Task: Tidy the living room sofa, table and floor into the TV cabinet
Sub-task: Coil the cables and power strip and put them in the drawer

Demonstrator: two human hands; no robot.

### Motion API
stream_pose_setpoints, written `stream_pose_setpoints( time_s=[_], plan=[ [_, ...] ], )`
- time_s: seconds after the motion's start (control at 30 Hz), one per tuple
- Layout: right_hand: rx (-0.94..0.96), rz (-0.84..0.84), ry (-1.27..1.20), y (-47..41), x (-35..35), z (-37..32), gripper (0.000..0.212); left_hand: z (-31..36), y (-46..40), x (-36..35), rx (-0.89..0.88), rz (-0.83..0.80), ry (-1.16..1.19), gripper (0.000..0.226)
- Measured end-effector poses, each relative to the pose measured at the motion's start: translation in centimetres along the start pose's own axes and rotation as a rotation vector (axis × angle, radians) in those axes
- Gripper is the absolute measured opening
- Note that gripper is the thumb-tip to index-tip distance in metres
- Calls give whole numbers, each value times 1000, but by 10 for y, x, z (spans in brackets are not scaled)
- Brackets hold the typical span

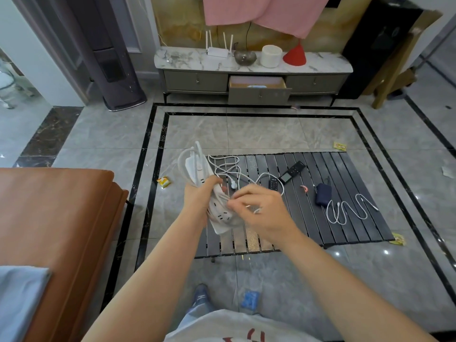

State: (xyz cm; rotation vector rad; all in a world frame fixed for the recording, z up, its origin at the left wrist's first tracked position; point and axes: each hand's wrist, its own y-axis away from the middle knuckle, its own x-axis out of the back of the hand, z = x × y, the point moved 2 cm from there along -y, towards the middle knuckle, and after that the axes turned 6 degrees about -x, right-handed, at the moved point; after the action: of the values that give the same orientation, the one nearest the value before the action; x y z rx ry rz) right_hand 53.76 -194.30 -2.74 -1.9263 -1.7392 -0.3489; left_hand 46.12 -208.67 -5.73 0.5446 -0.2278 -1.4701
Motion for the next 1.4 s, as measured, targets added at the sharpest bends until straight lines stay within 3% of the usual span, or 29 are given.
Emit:
stream_pose_setpoints(
  time_s=[0.07, 0.13, 0.23, 0.33, 0.5, 0.67, 0.8, 1.0, 1.1, 1.27, 1.33, 1.4],
  plan=[
    [-206, 230, -68, 1, 13, 3, 16, 3, -3, 5, 8, -14, 43, 26],
    [-589, 317, -62, 2, 23, 23, 19, 9, -2, 6, -4, -59, 81, 39],
    [-1219, 73, -307, 17, 17, 52, 35, 14, 1, 4, -35, -123, 112, 45],
    [-1460, -76, -697, 35, 4, 67, 56, 17, 5, 1, -70, -160, 112, 41],
    [-1393, 87, -1025, 33, 11, 80, 47, 27, 11, 5, -43, -255, 84, 38],
    [-1313, 88, -1103, 14, 23, 73, 24, 33, 22, 8, 81, -461, -115, 46],
    [-1227, 72, -1269, -5, 27, 54, 17, 33, 30, 2, 139, -601, -287, 47],
    [-1027, 30, -1010, -26, 37, 15, 11, 20, 29, -4, 129, -663, -350, 32],
    [-986, 69, -811, -30, 37, 10, 14, 17, 29, -6, 125, -656, -347, 42],
    [-957, 87, -833, -31, 28, 5, 12, 11, 31, -8, 58, -615, -472, 58],
    [-886, 77, -731, -31, 28, 1, 7, 8, 31, -8, 70, -600, -419, 50],
    [-776, 140, -604, -33, 31, 5, 21, 8, 32, -8, 87, -606, -363, 40]
  ],
)
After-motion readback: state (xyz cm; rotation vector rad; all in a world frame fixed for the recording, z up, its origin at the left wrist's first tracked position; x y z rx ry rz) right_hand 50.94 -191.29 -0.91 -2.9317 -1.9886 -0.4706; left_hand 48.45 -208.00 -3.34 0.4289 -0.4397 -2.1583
